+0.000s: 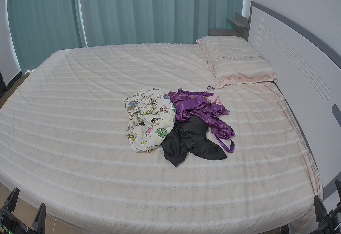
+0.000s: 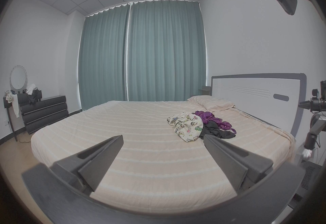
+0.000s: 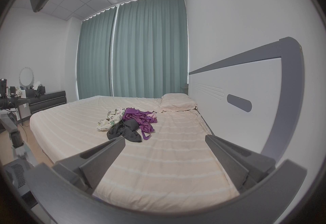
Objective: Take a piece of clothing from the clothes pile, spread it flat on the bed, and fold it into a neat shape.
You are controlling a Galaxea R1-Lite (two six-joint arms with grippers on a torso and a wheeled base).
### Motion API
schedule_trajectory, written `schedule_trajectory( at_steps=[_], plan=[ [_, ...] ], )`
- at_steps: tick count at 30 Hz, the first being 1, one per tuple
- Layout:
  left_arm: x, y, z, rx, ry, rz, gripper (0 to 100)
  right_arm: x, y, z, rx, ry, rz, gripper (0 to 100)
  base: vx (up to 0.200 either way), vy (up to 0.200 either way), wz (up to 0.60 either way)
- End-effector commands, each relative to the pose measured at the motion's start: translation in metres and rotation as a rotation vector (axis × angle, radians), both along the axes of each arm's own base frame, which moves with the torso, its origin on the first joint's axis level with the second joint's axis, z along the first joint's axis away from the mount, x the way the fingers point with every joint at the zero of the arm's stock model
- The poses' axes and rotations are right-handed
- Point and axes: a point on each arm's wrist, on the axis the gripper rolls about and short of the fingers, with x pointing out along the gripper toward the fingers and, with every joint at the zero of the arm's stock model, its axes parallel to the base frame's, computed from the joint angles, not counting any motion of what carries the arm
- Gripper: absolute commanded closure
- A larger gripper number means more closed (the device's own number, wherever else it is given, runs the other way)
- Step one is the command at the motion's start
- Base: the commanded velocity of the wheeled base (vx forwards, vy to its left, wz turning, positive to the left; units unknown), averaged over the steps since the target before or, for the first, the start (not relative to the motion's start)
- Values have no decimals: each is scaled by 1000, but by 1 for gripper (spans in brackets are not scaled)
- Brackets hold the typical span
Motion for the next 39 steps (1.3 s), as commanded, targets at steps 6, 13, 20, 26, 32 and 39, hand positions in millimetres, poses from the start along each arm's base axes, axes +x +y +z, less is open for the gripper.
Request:
schedule_trajectory(
  at_steps=[6, 13, 20, 26, 32, 39],
  plan=[
    [0, 0, -4, 0, -2, 0, 0, 10, 2, 62, 83, 90, 115, 0, 0, 0, 0],
    [0, 0, -5, 0, 0, 0, 0, 51, 8, 68, 174, 322, 305, 0, 0, 0, 0],
    [0, 0, -4, 0, -2, 0, 0, 106, 15, 74, 195, 478, 344, 0, 0, 0, 0],
    [0, 0, -5, 0, 0, 0, 0, 177, 29, 62, 231, 556, 362, 0, 0, 0, 0],
    [0, 0, -4, 0, -2, 0, 0, 234, 43, 44, 292, 625, 342, 0, 0, 0, 0],
    [0, 0, -4, 0, -2, 0, 0, 288, 57, 16, 387, 649, 283, 0, 0, 0, 0]
  ],
)
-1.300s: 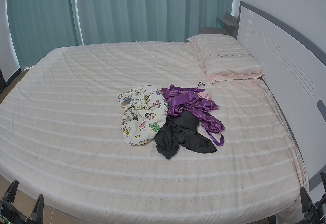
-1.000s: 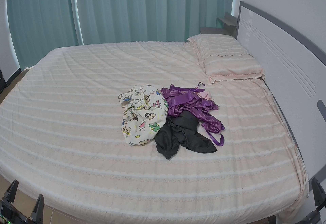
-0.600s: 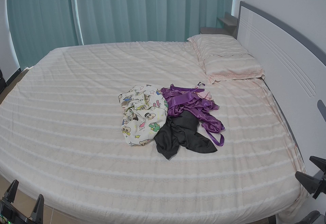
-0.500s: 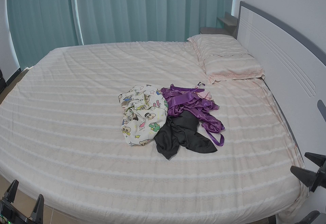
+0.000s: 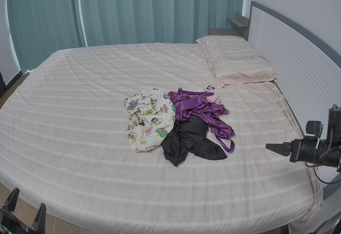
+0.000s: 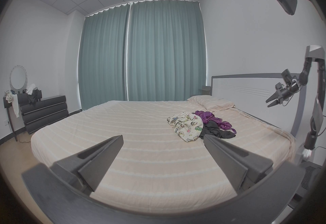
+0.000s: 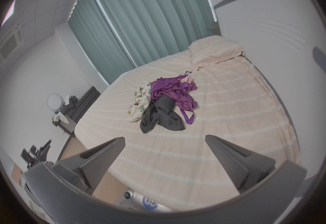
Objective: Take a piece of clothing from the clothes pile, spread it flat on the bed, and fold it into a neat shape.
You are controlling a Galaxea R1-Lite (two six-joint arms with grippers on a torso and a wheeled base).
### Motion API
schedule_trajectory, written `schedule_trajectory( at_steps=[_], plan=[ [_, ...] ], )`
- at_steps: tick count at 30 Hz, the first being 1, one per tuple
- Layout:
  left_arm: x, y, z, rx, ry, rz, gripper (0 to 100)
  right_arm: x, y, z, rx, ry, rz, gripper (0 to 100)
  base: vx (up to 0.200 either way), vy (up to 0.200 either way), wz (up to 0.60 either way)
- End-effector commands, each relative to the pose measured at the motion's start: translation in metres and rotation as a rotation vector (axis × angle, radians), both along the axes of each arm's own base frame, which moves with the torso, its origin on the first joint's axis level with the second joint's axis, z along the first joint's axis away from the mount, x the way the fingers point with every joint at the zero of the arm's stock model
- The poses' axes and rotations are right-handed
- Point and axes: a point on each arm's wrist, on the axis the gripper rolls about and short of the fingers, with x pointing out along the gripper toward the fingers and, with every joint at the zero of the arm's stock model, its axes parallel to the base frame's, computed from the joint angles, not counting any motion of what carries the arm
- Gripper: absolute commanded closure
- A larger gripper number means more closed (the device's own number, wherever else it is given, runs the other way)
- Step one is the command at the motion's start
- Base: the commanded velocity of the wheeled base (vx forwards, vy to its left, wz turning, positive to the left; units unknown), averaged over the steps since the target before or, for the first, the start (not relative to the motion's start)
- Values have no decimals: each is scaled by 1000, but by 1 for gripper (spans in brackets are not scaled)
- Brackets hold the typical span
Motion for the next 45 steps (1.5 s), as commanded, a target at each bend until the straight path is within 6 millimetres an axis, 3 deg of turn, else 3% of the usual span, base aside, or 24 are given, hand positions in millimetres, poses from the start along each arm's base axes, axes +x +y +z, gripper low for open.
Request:
schedule_trajectory(
  at_steps=[1, 4, 11, 22, 27, 45],
  plan=[
    [0, 0, -4, 0, -2, 0, 0, 74, 23, -47, 50, 129, -45, 0, 0, 0, 0],
    [0, 0, -4, 0, -2, 0, 0, 97, 39, -69, 66, 161, -107, 0, 0, 0, 0],
    [0, 0, -4, 0, -2, 0, 0, 131, 59, -104, 80, 173, -166, 0, 0, 0, 0],
    [0, 0, -4, 0, -1, 0, 0, 169, 82, -159, 39, 198, -224, 0, 0, 0, 0],
    [0, 0, -4, 0, -2, 0, 0, 178, 92, -173, 26, 201, -224, 0, 0, 0, 0],
    [0, 0, -4, 0, -1, 0, 0, 205, 112, -173, 28, 179, -206, 0, 0, 0, 0]
  ],
)
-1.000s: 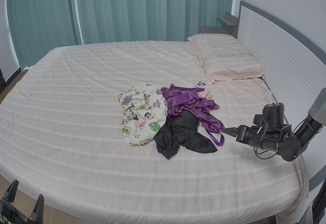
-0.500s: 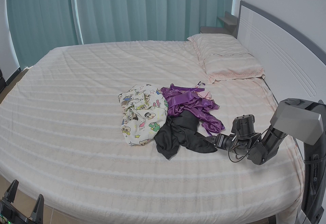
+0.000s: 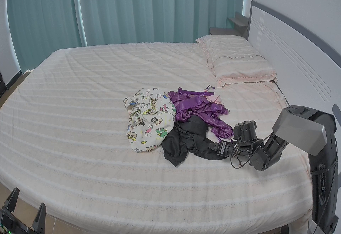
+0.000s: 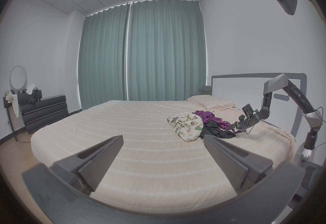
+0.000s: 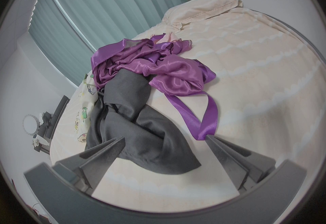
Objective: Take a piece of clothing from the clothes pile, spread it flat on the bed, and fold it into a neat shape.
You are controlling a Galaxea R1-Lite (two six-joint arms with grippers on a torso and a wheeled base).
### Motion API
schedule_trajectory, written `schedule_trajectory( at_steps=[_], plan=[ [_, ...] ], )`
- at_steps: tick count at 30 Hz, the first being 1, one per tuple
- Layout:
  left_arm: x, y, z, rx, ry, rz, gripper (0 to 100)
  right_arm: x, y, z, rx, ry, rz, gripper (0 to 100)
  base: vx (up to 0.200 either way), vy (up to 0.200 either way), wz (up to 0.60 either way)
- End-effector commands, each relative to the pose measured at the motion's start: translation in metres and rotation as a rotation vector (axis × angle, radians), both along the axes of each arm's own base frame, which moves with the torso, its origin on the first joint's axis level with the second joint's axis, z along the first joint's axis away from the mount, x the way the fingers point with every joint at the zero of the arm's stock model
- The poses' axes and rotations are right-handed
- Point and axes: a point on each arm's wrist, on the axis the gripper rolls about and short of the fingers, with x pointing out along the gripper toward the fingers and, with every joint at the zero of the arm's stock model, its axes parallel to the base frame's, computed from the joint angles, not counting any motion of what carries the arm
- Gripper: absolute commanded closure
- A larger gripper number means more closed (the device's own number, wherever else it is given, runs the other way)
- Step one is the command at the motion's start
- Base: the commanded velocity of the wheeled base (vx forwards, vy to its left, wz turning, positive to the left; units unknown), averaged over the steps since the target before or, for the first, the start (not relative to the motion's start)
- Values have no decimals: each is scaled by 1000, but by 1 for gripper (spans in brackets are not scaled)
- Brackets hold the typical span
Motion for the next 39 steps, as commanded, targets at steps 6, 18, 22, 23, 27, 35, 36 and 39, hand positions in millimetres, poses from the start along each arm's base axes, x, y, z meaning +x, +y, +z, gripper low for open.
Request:
schedule_trajectory(
  at_steps=[6, 18, 22, 23, 27, 35, 36, 39],
  plan=[
    [0, 0, -4, 0, -2, 0, 0, 11, 14, 5, -14, -2, 23, 0, 0, 0, 0],
    [0, 0, -4, 0, -2, 0, 0, -13, -7, 48, -100, -33, 32, 0, 0, 0, 0],
    [0, 0, -4, 0, -2, 0, 0, -20, 1, 31, -105, 16, 57, 0, 0, 0, 0],
    [0, 0, -4, 0, -2, 0, 0, -22, 5, 26, -104, 29, 63, 0, 0, 0, 0],
    [0, 0, -4, 0, -2, 0, 0, -22, 18, 5, -94, 70, 73, 0, 0, 0, 0],
    [0, 0, -5, 0, 0, 0, 0, -18, 25, 1, -94, 84, 81, 0, 0, 0, 0],
    [0, 0, -4, 0, -2, 0, 0, -16, 26, 1, -92, 83, 82, 0, 0, 0, 0],
    [0, 0, -5, 0, 0, 0, 0, -7, 33, 0, -83, 65, 85, 0, 0, 0, 0]
  ],
)
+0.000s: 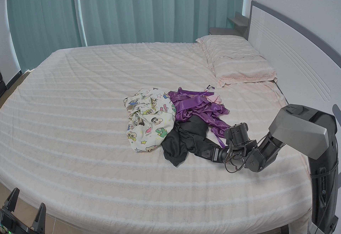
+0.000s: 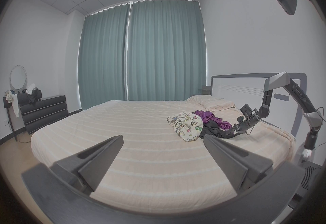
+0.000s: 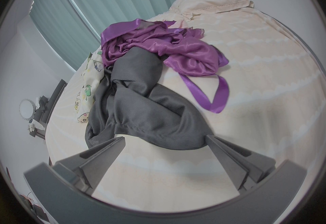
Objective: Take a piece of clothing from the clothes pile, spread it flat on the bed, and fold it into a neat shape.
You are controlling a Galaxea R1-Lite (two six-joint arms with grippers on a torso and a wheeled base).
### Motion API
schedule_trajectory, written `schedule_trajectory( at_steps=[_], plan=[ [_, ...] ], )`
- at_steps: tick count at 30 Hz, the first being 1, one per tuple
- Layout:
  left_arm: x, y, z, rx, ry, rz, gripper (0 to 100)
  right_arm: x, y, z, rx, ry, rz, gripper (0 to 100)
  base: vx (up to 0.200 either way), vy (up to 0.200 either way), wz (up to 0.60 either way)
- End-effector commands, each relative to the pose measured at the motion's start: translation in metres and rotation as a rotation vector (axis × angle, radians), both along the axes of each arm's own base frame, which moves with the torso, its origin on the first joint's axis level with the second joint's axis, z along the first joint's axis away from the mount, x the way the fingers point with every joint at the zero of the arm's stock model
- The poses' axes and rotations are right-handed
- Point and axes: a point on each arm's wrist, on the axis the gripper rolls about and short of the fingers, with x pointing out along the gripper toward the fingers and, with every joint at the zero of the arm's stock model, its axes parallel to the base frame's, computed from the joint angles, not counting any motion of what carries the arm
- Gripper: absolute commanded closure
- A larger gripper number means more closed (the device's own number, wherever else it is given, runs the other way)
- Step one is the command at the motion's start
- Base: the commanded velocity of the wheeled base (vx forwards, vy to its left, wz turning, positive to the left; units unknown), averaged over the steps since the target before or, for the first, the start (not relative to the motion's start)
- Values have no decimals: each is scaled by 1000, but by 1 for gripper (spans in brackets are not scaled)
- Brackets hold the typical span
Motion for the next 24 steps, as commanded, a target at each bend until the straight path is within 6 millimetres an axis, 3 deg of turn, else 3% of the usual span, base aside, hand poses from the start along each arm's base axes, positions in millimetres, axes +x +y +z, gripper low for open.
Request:
schedule_trajectory(
  at_steps=[1, 3, 7, 10, 11, 20, 21, 23, 24],
  plan=[
    [0, 0, -5, 0, 0, 0, 0, 12, 12, -8, -1, -20, 4, 0, 0, 0, 0],
    [0, 0, -5, 0, 0, 0, 0, 16, 20, -22, -32, -22, 6, 0, 0, 0, 0],
    [0, 0, -4, 0, -2, 0, 0, 14, 45, -25, -38, -51, 23, 0, 0, 0, 0],
    [0, 0, -4, 0, -2, 0, 0, 14, 53, -22, -42, -67, 33, 0, 0, 0, 0],
    [0, 0, -4, 0, -2, 0, 0, 15, 53, -22, -48, -71, 28, 100, 0, 0, 0],
    [0, 0, -4, 0, -2, 0, 0, 23, 39, -18, -45, -86, -28, 100, 0, 0, 0],
    [0, 0, -4, 0, -2, 0, 0, 18, 35, -5, -13, -93, -47, 100, 0, 0, 0],
    [0, 0, -5, 0, 0, 0, 0, 14, 34, 1, 11, -85, -52, 100, 0, 0, 0],
    [0, 0, -5, 0, 0, 0, 0, 0, 31, 12, 52, -55, -51, 100, 0, 0, 0]
  ],
)
